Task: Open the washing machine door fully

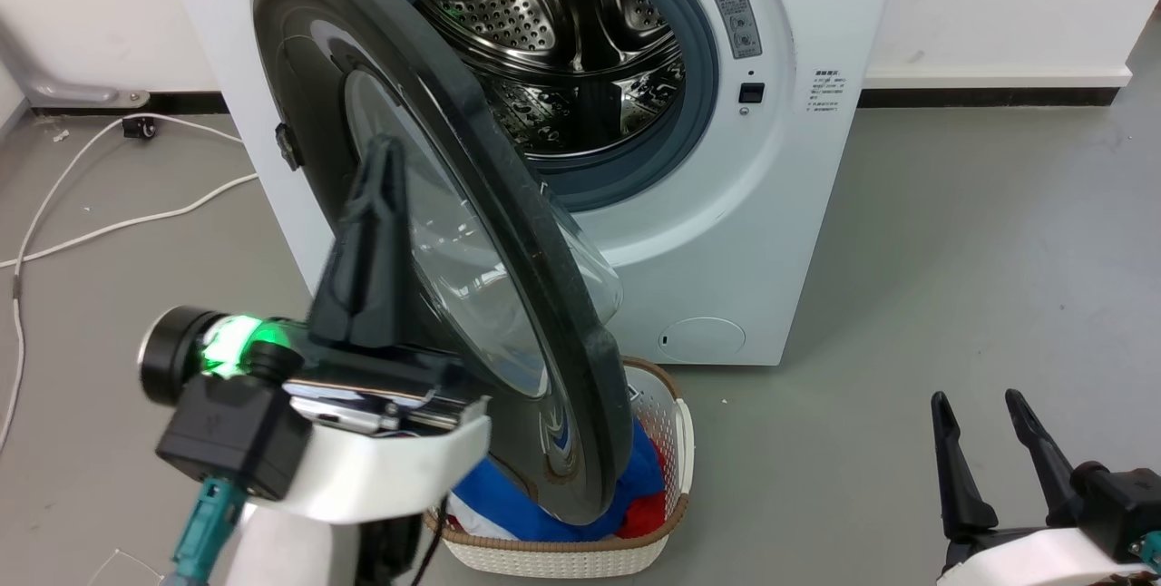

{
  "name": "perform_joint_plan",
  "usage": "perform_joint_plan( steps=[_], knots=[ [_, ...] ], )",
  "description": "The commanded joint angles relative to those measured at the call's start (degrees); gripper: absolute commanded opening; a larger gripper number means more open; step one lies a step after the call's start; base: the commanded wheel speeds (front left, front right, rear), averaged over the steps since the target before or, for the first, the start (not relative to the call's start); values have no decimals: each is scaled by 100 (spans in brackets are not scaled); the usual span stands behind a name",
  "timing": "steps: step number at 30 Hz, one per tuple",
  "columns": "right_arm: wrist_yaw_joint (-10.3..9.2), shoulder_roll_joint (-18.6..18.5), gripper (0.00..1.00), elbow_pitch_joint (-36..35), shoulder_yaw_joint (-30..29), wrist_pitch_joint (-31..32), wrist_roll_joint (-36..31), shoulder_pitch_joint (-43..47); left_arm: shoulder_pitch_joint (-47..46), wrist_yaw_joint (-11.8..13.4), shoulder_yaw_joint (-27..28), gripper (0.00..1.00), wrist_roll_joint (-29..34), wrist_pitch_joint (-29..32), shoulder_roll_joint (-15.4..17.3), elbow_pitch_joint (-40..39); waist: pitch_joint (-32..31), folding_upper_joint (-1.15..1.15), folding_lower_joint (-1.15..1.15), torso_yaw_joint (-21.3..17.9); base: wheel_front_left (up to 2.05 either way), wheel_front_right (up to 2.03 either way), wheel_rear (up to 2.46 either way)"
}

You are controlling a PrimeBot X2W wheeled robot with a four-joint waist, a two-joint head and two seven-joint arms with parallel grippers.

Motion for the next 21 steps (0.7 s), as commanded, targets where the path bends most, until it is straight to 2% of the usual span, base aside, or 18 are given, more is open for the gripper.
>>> perform_joint_plan(
  steps=[1, 8, 15, 19, 21],
  knots=[
    [-1, 18, 100, -46, -17, 27, -31, 51, -94, 3, -221, 0, -23, 78, -6, -212, -11, 0, 0, 11, 0, 0, 0],
    [-1, 18, 100, -95, -25, 74, -43, 74, -126, -184, -1456, 0, -339, 499, -15, -512, 7, 0, 0, 22, 0, 0, 0],
    [-1, 17, 100, -98, -39, 113, -17, 94, 74, -376, -2826, 0, -790, 1093, -14, -72, 36, 0, 0, 21, 0, 0, 0],
    [-1, 17, 100, -83, -13, 129, -9, 104, 282, -397, -3195, 0, -986, 1499, -3, 418, 54, 0, 0, -3, 0, 0, 0],
    [-1, 17, 100, -81, 11, 140, -17, 84, 389, -329, -3213, 0, -1036, 1628, 18, 663, 89, 0, 0, -35, 0, 0, 0]
  ],
)
